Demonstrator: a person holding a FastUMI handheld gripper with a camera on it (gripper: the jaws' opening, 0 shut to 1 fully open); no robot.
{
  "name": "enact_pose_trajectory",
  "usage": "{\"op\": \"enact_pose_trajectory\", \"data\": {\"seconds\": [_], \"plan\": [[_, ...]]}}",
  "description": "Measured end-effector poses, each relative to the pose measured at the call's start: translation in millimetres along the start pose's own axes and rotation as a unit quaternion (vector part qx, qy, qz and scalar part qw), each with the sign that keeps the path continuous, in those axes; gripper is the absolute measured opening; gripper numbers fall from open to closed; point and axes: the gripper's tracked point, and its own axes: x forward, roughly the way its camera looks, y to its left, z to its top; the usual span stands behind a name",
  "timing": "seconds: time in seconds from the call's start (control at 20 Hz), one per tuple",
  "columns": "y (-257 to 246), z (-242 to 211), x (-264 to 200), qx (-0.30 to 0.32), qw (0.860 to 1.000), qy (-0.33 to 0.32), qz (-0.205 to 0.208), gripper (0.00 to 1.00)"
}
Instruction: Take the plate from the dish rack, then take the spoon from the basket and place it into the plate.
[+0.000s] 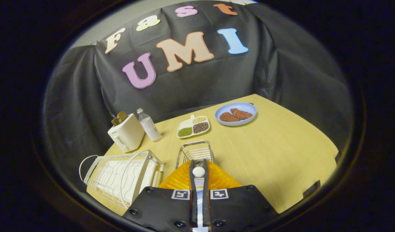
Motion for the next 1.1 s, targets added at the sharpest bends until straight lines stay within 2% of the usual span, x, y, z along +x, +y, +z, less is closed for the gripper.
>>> {"op": "enact_pose_trajectory", "data": {"seconds": [0.35,0.65,0.85,1.1], "plan": [[-2,30,-56,0.021,0.999,-0.026,-0.001,0.09],[-4,35,-99,0.025,0.999,-0.038,0.003,0.09],[-8,20,-120,0.031,0.999,-0.032,0.005,0.09],[-24,-23,-128,0.040,0.999,0.006,-0.002,0.09]]}}
